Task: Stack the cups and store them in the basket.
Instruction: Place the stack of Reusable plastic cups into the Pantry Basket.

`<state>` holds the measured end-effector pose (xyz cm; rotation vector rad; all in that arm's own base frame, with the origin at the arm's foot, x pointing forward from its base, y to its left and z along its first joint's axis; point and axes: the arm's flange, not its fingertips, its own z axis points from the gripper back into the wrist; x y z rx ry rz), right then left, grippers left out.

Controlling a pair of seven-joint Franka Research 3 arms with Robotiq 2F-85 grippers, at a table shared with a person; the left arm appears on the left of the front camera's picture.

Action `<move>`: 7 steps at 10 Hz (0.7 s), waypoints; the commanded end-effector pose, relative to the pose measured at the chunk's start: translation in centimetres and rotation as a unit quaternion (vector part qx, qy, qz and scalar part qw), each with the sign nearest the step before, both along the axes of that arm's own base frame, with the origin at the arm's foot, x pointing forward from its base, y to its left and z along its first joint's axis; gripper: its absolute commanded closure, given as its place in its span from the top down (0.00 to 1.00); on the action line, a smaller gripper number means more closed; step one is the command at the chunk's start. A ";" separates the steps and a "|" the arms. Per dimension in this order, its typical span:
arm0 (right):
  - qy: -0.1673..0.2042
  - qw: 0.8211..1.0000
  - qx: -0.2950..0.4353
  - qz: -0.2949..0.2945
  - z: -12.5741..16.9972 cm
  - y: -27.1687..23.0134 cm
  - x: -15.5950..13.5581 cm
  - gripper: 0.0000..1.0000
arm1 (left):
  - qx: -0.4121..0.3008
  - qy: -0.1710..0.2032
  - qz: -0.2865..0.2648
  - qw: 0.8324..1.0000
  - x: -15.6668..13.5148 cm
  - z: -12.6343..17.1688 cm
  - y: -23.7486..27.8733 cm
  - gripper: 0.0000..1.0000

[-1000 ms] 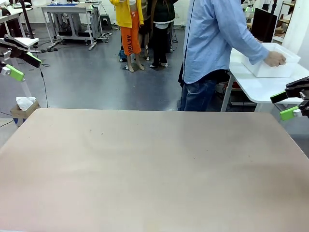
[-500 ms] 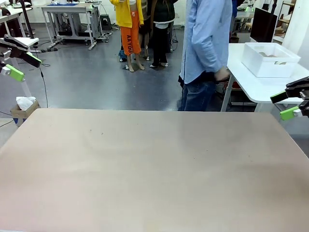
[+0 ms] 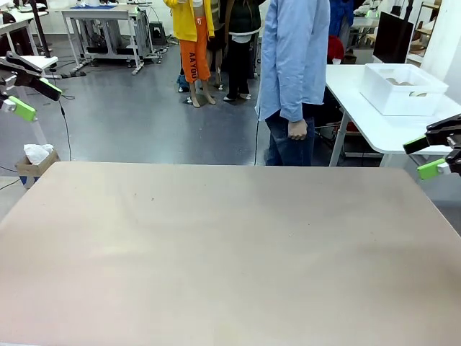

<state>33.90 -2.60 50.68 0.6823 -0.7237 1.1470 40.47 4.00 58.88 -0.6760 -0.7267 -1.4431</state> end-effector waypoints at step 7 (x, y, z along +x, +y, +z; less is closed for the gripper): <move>-0.013 1.000 0.014 0.006 0.2 0.0 0.3 1.00 | 0.006 0.005 0.003 1.000 0.0 0.2 -0.1 1.00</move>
